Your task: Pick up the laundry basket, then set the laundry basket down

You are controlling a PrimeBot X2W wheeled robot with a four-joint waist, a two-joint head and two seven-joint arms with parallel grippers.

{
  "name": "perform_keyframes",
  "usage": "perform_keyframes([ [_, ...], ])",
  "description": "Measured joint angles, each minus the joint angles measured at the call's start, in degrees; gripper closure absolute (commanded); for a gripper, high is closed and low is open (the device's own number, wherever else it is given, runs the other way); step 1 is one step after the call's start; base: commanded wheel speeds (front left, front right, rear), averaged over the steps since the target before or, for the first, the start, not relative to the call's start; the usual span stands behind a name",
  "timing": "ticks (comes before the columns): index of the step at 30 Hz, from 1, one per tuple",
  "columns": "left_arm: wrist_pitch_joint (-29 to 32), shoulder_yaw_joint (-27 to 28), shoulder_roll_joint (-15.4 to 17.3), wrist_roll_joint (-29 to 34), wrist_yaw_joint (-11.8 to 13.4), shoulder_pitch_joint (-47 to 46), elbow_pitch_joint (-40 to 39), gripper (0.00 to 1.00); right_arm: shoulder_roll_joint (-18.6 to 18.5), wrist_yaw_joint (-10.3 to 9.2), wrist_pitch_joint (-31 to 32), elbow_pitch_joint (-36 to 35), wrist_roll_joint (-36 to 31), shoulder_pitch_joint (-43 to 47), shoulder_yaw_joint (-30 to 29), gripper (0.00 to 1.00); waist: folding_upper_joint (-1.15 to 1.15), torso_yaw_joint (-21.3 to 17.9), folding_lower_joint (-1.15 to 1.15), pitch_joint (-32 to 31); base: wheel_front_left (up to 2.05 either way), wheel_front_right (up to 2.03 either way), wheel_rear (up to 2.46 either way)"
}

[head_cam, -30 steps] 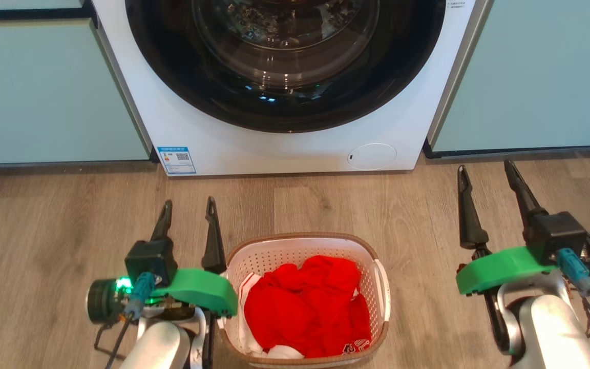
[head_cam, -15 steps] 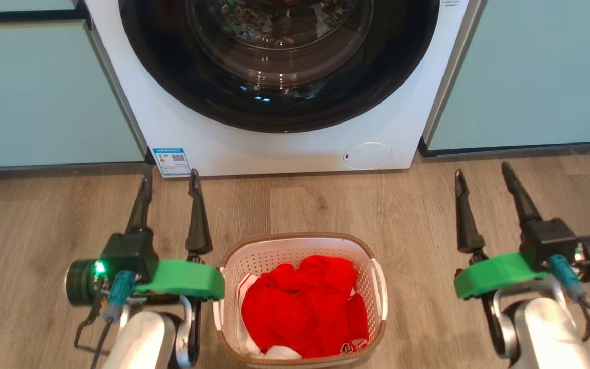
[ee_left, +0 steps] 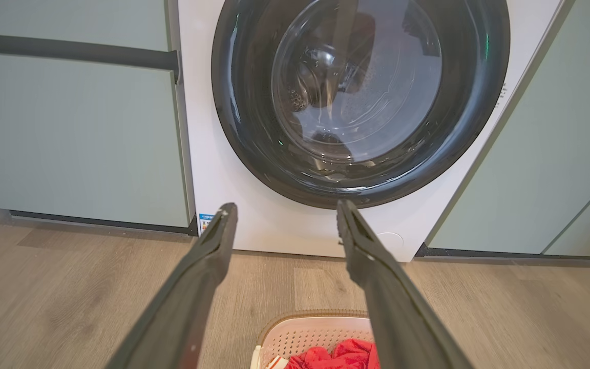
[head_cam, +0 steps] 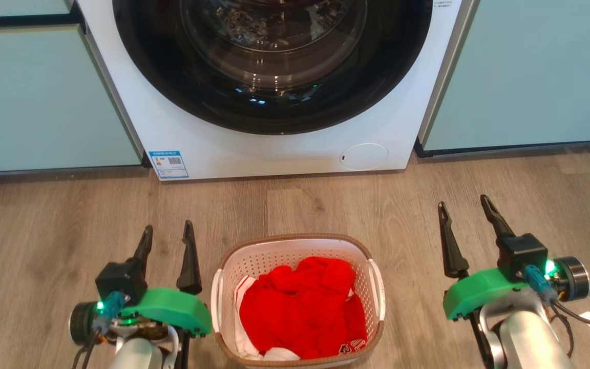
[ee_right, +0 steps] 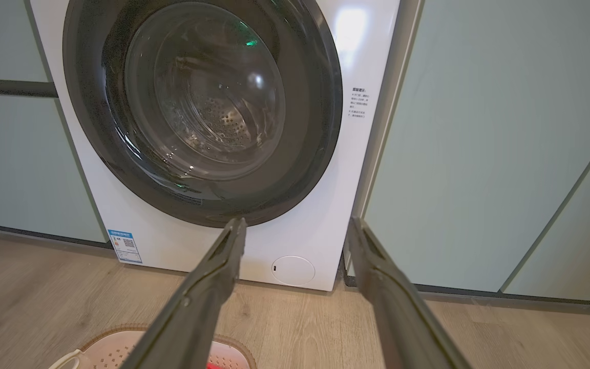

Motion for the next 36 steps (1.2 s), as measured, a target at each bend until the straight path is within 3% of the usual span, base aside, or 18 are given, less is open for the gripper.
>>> perform_keyframes([
  [15, -0.02, 0.96, -0.02, -0.53, -2.02, 0.01, 1.33, 0.00, 0.01, 0.00, 0.00, 1.12, 0.01, -0.03, 0.41, 0.00, 0.00, -0.10, 0.00, -0.23, 0.00, 0.00, 0.00],
  [36, -0.02, 0.67, -0.03, -1.26, -2.09, -0.08, 2.48, 0.00, 0.01, 0.00, 0.00, 1.63, 0.14, -0.12, 0.37, 0.00, 0.00, 0.28, 0.00, 0.75, 0.00, 0.00, 0.00],
])
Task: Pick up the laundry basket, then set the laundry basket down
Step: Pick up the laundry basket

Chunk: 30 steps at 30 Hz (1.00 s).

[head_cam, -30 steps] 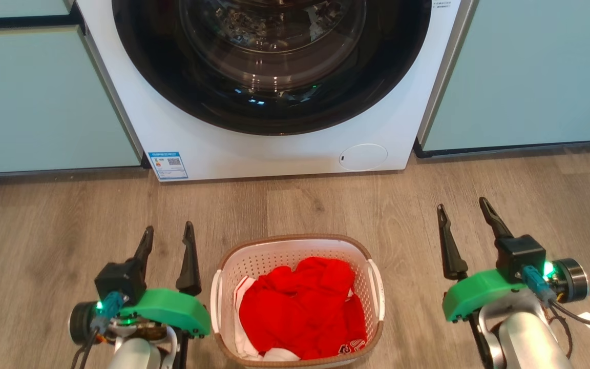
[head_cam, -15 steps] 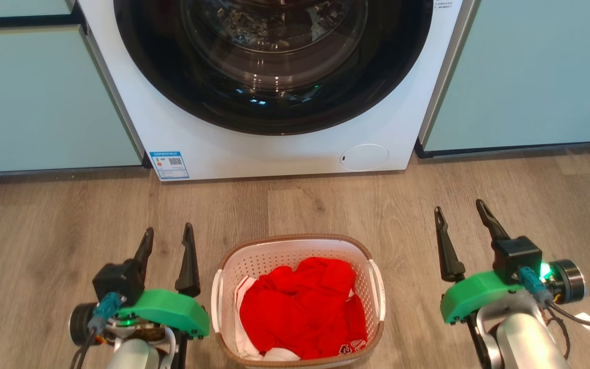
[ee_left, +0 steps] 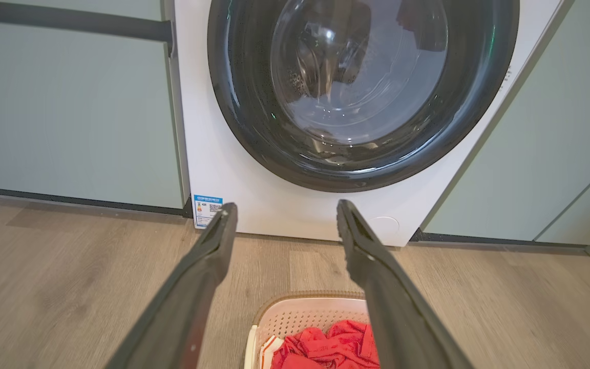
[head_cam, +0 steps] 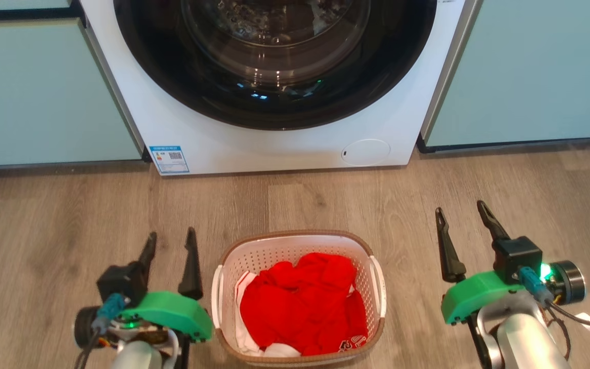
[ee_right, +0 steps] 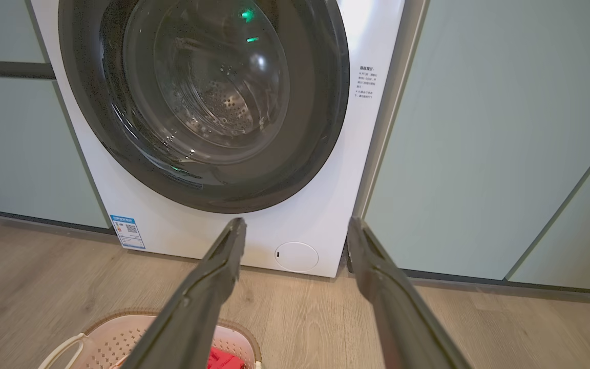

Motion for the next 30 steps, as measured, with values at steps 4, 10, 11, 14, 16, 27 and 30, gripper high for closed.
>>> perform_keyframes([
  [4, 0.00, -1.54, -0.04, -1.20, -0.22, -0.19, 3.15, 0.00, 0.00, 0.00, 0.01, 1.94, -0.13, -0.04, -0.40, 0.00, 0.00, 0.10, 0.00, 0.86, 0.00, 0.00, 0.00],
  [10, 0.00, -3.12, -0.10, -2.85, -1.02, -3.87, 9.14, 0.00, -0.01, 0.00, 0.01, 3.24, -0.74, -3.49, -0.42, 0.00, 0.00, 0.30, 0.00, 5.02, 0.00, 0.00, 0.00],
  [11, 0.00, -3.14, -0.11, -3.15, -1.04, -5.23, 9.84, 0.00, -0.01, 0.00, 0.01, 3.28, -0.74, -4.70, -0.49, 0.00, 0.00, 0.34, 0.00, 6.00, 0.00, 0.00, 0.00],
  [14, 0.00, -3.10, -0.24, -3.75, -1.53, -9.07, 11.52, 0.00, -0.02, 0.00, 0.00, 4.31, -0.69, -7.95, -0.45, 0.00, 0.00, 0.47, 0.01, 9.32, 0.00, 0.00, 0.00],
  [16, 0.00, -3.01, -0.30, -3.66, -1.54, -11.32, 12.80, 0.00, -0.03, 0.00, 0.00, 5.19, -0.12, -9.70, -0.01, 0.00, 0.00, 0.54, 0.01, 11.82, 0.00, 0.00, 0.00],
  [27, 0.00, -1.07, -0.84, -1.38, -3.26, -25.17, 23.42, 0.00, -0.40, 0.00, 0.00, 19.05, 6.49, -23.88, 4.36, 0.00, 0.00, 0.29, 0.02, 27.15, 0.00, 0.00, 0.00],
  [30, 0.00, -1.34, -1.05, -0.73, -4.07, -29.30, 28.27, 0.00, -0.43, 0.00, 0.00, 24.43, 8.31, -28.02, 6.27, 0.00, 0.00, 0.23, 0.02, 31.14, 0.00, 0.00, 0.00],
])
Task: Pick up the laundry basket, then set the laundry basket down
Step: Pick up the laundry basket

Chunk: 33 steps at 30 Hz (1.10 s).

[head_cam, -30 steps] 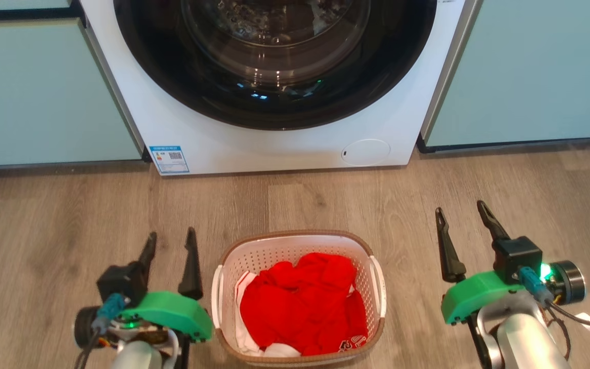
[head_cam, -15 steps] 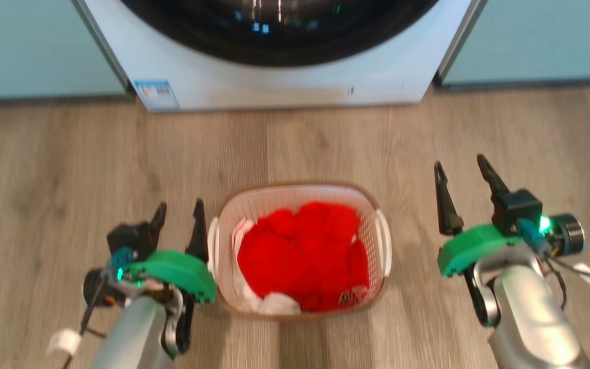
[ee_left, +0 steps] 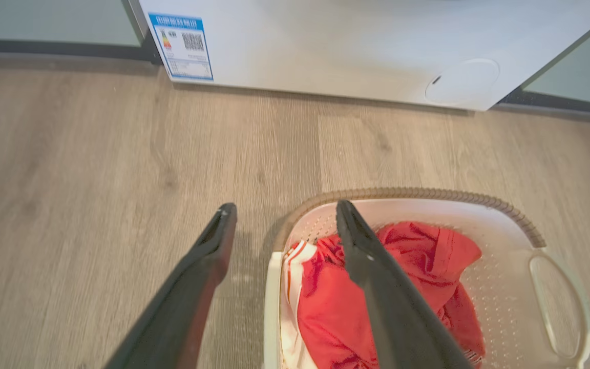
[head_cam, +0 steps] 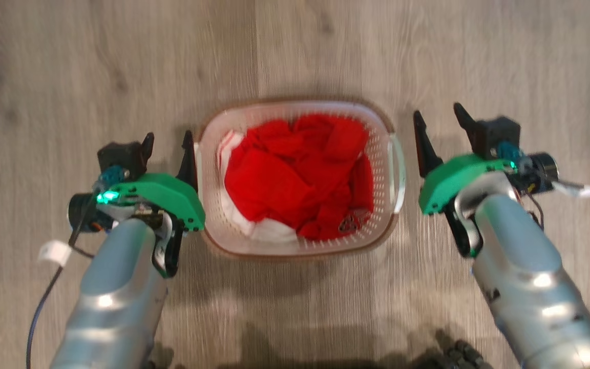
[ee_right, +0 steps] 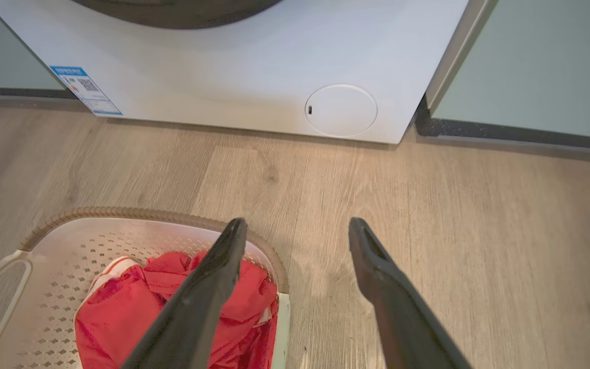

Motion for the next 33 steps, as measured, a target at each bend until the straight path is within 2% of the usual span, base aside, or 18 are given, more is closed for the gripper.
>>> perform_keyframes([
  [7, 0.00, -1.44, -0.25, -1.41, -3.55, -7.70, 14.68, 0.00, -0.52, 0.00, 2.26, 14.15, 9.20, -9.92, 8.03, 0.00, 0.00, -0.10, -0.01, 8.22, 0.00, 0.00, 0.00],
  [12, 0.00, -3.90, -0.35, -2.50, -5.83, -11.84, 21.98, 0.00, -0.66, 0.00, 3.89, 18.90, 13.67, -12.54, 12.29, 0.00, 0.00, 0.09, -0.01, 11.14, 0.00, 0.00, 0.00],
  [16, 0.13, -6.42, -0.42, -3.18, -6.54, -14.26, 26.24, 0.00, -0.68, 0.00, 5.71, 21.21, 17.24, -13.80, 15.85, 0.00, 0.00, 0.28, -0.01, 12.36, 0.00, 0.00, 0.00],
  [21, 2.34, -8.88, -0.46, -3.70, -7.05, -16.24, 28.29, 0.00, -0.78, 0.00, 8.02, 22.25, 21.38, -14.68, 19.84, 0.00, 0.01, 0.18, -0.02, 13.47, 0.00, 0.00, 0.00],
  [33, 7.28, -12.04, -0.48, -3.60, -7.53, -20.08, 29.95, 0.00, -0.83, 0.00, 10.29, 27.40, 24.39, -19.94, 24.62, 0.00, 0.01, 0.43, -0.01, 16.83, 0.00, 0.00, 0.00],
])
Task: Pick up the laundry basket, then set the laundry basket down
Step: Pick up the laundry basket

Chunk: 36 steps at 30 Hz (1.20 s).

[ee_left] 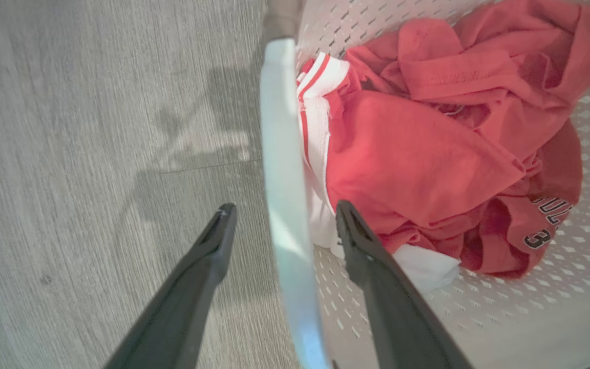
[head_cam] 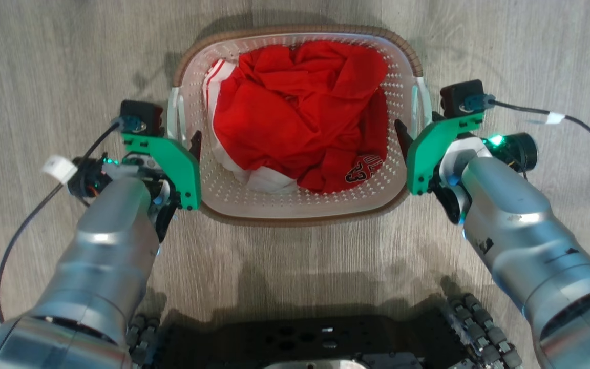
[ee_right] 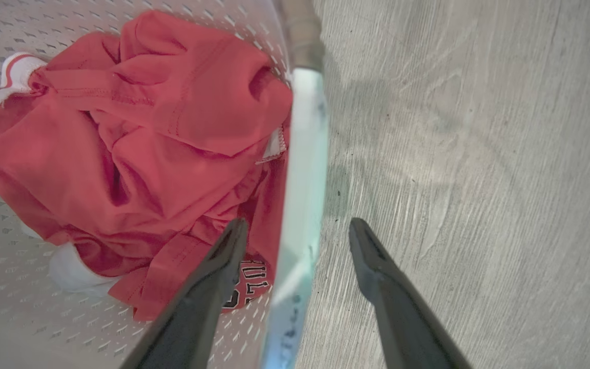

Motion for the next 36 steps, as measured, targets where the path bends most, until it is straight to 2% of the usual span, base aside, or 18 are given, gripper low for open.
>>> perform_keyframes([
  [8, 5.06, -0.98, 0.02, -0.45, -0.02, -2.52, 0.27, 0.00, -0.01, 0.00, 1.42, 0.62, 3.49, -2.69, 1.53, 0.00, 0.00, -0.09, 0.00, 2.40, 0.00, 0.00, 0.00],
  [31, 6.24, -2.83, 0.04, -2.63, -0.03, -3.73, 0.48, 0.00, -0.01, 0.00, 1.40, 1.56, 10.06, -3.93, 7.95, 0.00, -0.01, -0.11, -0.01, 4.52, 0.00, 0.00, 0.00],
  [32, 6.24, -2.90, 0.04, -2.63, -0.03, -3.73, 0.48, 0.00, -0.01, 0.00, 1.38, 1.62, 10.28, -3.96, 8.09, 0.18, -0.01, -0.10, -0.01, 4.55, 0.00, 0.00, 0.00],
  [33, 6.24, -2.98, 0.04, -2.63, -0.03, -3.73, 0.48, 0.22, -0.01, 0.00, 1.38, 1.74, 10.65, -4.00, 8.23, 0.55, -0.01, -0.07, -0.01, 4.58, 0.00, 0.00, 0.00],
  [34, 6.24, -3.08, 0.04, -2.64, -0.03, -3.73, 0.48, 1.00, -0.01, 0.00, 1.42, 1.92, 10.92, -4.09, 8.49, 0.85, -0.01, -0.03, -0.01, 4.62, 0.00, 0.00, 0.00],
  [35, 6.24, -3.23, 0.03, -2.65, -0.03, -3.73, 0.48, 1.00, -0.01, 0.00, 1.42, 2.03, 11.06, -4.24, 8.92, 1.00, -0.01, 0.02, -0.01, 4.65, 0.00, 0.00, 0.00],
  [36, 6.25, -3.60, 0.03, -2.65, -0.03, -3.73, 0.48, 1.00, -0.01, 0.00, 1.41, 2.22, 11.07, -4.53, 9.21, 1.00, -0.01, 0.06, -0.01, 4.69, 0.00, 0.00, 0.00],
])
